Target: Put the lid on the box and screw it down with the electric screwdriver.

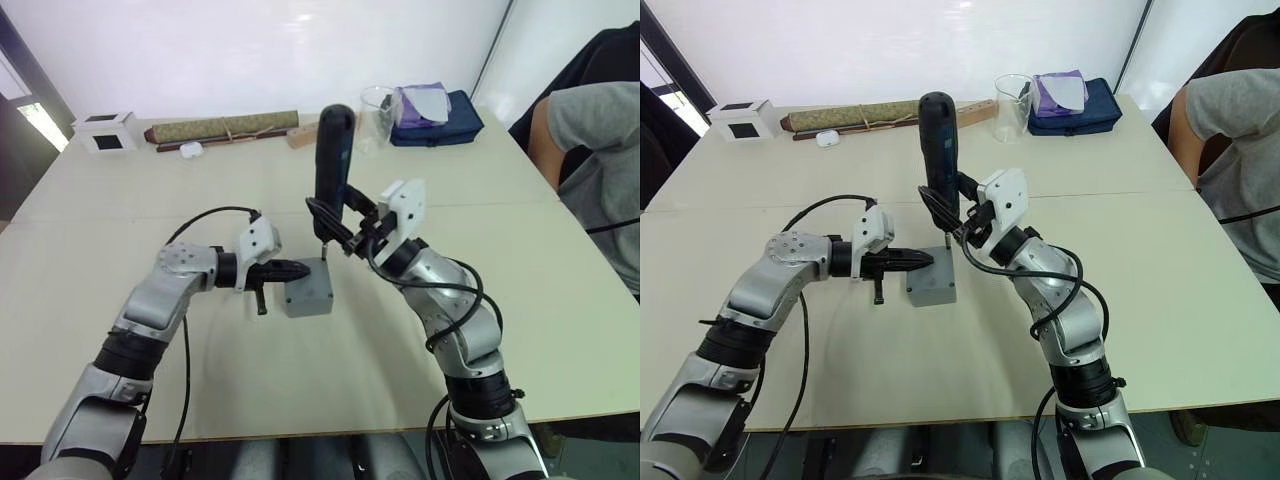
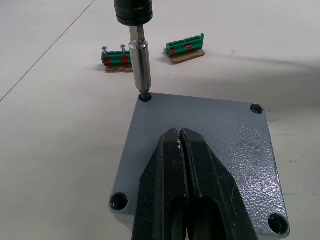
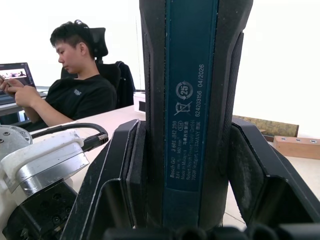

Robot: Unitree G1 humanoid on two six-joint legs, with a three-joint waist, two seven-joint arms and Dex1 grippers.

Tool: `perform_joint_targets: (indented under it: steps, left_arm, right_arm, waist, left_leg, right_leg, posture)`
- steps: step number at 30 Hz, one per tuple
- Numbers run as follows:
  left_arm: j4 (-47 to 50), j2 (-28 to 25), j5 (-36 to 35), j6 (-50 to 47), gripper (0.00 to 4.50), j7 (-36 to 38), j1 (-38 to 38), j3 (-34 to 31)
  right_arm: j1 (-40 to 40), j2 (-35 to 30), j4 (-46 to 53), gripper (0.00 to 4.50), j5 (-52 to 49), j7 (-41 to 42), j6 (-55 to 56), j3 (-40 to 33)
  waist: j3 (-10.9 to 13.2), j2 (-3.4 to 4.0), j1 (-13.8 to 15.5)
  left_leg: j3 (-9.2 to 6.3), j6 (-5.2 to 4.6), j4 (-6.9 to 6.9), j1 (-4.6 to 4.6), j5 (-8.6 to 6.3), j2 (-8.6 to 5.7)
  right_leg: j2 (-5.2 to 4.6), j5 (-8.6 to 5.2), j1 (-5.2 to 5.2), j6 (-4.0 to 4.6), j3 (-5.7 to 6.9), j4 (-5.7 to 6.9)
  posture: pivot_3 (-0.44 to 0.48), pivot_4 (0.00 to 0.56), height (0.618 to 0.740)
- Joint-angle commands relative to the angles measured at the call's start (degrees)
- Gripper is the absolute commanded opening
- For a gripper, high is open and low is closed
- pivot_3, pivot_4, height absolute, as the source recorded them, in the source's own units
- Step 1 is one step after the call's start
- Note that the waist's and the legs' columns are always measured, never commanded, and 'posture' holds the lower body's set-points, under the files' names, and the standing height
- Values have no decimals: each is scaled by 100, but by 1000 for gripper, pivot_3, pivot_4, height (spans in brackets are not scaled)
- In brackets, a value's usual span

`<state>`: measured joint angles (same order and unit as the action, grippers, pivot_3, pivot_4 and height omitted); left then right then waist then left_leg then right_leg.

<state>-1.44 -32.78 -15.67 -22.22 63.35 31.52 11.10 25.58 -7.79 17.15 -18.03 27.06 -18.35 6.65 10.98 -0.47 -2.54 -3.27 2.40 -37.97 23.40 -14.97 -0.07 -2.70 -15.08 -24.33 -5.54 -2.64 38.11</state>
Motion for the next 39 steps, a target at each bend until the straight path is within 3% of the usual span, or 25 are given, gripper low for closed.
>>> perform_joint_targets:
  steps: [1, 13, 17, 23, 26, 39]
  left_arm:
    - [48, -110, 38, -97, 0, -2, -111, -23]
    - [27, -156, 145, -61, 0, -12, -135, 24]
    - [-18, -216, 308, 87, 0, -19, -212, 88]
    - [-119, -183, 508, 288, 0, -98, -267, 226]
    - [-110, -154, 494, 289, 0, -90, -265, 248]
    - [-309, -86, 548, 341, 0, -111, -165, 280]
  right_arm:
    - [136, -26, 104, 1912, 35, 56, 148, 54]
    - [-130, -248, -153, 1912, 159, -58, -462, 216]
    - [-256, -228, -250, 1912, 221, -209, -615, 283]
    - [-326, -270, -316, 1912, 327, -312, -655, 447]
    - [-321, -305, -334, 1912, 390, -361, -758, 506]
    - [-298, -254, -472, 1912, 427, -526, -970, 520]
  waist:
    - [0, 0, 0]
    - [-10, -5, 4]
    - [-22, -10, 3]
    - [-66, -28, 6]
    - [-91, -29, 7]
    - [-155, -34, 16]
  left_leg:
    - [0, 0, 0, 0, 0, 0]
    - [-2, 0, 0, -31, 0, 1]
    - [0, -1, 31, -114, -1, 1]
    - [0, -1, 66, -145, -1, 1]
    - [0, 0, 90, -201, -2, 2]
    - [-9, 0, 96, -201, -2, 6]
  right_leg:
    - [0, 0, 0, 0, 0, 0]
    - [0, 0, 39, 1, 1, -2]
    - [-1, -4, 119, 3, 1, -29]
    - [-2, -4, 137, 3, 0, -45]
    - [-2, -12, 194, 15, 0, -71]
    - [-3, -20, 198, 23, 1, -91]
  posture:
    - [0, 150, 736]
    - [0, 150, 736]
    - [0, 150, 736]
    - [0, 150, 736]
    - [0, 150, 736]
    - [0, 150, 736]
